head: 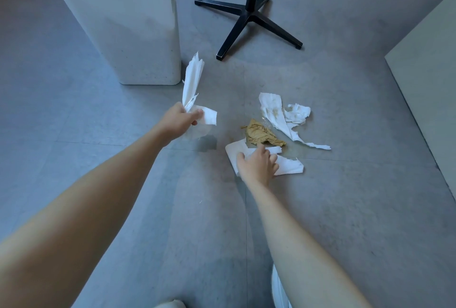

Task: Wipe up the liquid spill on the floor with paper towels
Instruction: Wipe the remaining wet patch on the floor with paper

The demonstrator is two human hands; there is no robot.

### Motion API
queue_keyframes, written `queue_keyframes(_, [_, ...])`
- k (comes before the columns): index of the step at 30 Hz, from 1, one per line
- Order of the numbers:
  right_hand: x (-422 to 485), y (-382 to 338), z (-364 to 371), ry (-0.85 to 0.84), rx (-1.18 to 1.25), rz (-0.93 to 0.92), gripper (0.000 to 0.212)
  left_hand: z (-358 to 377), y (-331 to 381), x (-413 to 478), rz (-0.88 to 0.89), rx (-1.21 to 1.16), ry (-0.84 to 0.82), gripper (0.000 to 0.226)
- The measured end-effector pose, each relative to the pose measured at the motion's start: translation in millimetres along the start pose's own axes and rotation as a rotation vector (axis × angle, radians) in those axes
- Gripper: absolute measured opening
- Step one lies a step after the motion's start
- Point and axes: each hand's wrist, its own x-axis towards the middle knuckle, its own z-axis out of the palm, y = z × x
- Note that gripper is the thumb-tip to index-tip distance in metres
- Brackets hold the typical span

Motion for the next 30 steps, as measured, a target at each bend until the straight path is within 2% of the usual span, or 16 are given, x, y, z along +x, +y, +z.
queue_keyframes(3, [3,-8,2,-0.098,-0.019,0.142,0.049,0,-2,1,0.001,0.002,0.0,0.055])
queue_keyframes(5, [10,-11,4,-0.174,0.017,0.218,0.05,1,-2,0,0.002,-0.007,-0.008,0.058])
queue_keyframes(8, [17,-16,4,-0.267,0.132,0.21,0.039,0,-1,-1,0.004,-0.01,-0.017,0.059])
queue_keyframes(10, [12,-18,5,-0.317,0.176,0.044,0.024,-2,-2,-1,0.008,-0.012,-0.013,0.058])
queue_keyframes(13, [-4,-14,10,-0.371,0.108,-0.396,0.028,-4,-4,0,0.007,-0.014,0.003,0.057])
queue_keyframes(15, [-15,-9,13,-0.309,-0.046,-0.738,0.034,-5,-4,-1,0.009,-0.016,0.003,0.055])
queue_keyframes(17, [-24,-3,14,-0.185,-0.118,-0.963,0.042,-5,-4,-2,0.015,-0.011,-0.003,0.055])
queue_keyframes(18, [-27,0,15,-0.122,-0.121,-0.977,0.048,-5,-3,-3,0.018,-0.011,-0.006,0.056])
queue_keyframes(20, [-31,10,19,-0.058,-0.126,-0.814,0.062,-6,-4,-5,0.02,-0.005,-0.008,0.057])
queue_keyframes(22, [-31,21,26,-0.16,-0.203,-0.648,0.077,-7,-4,-5,0.019,-0.006,-0.013,0.058])
queue_keyframes(25, [-28,37,37,-0.318,-0.382,-0.65,0.084,-4,-2,-6,0.021,0.006,-0.023,0.049])
queue_keyframes(30, [-31,24,38,-0.294,-0.389,-0.621,0.087,3,1,-9,0.012,0.029,-0.03,0.026])
